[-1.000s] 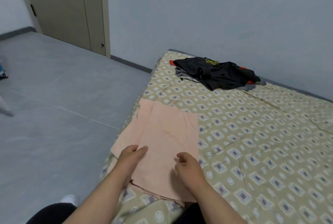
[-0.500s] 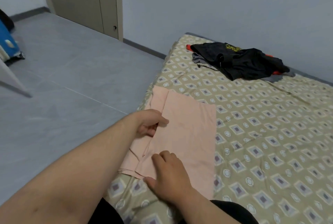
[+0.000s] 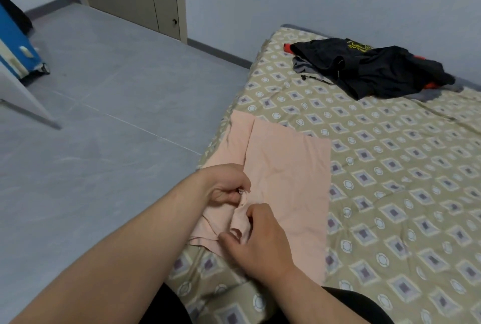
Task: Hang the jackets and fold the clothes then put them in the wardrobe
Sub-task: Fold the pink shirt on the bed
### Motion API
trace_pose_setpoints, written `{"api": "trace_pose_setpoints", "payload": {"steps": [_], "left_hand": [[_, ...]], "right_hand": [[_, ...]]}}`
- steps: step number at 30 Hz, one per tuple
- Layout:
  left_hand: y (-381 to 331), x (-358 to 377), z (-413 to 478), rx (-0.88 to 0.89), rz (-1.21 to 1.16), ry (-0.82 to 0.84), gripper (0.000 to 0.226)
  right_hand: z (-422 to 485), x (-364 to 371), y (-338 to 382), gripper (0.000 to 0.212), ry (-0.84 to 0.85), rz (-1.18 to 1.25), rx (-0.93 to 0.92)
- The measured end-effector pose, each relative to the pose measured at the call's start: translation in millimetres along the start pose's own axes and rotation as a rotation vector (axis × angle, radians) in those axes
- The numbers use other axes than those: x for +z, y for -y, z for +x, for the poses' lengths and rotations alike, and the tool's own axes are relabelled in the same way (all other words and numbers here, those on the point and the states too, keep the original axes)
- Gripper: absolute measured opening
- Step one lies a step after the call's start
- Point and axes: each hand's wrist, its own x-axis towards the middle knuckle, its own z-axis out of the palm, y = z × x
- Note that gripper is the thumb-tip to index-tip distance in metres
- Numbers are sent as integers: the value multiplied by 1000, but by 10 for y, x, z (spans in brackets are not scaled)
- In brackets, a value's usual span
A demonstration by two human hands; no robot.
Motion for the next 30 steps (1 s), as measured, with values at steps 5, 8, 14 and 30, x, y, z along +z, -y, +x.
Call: {"api": "trace_pose_setpoints", "payload": {"steps": [5,8,14,30], "left_hand": [[-97,-12,76,-69,75,-80,25],[-287,-1,225,27,107,-220,31],[-514,217,425,357,205,-397,41],[339,-444,-262,387,403,-787,24]], "right_hand": [[-23,-48,10,31,22,24,-96],[-55,-66,62,36,14,45,-203],[-64,-63,35,45,81,-16,-306],[74,-178,-57,18,-27,92,-243]]}}
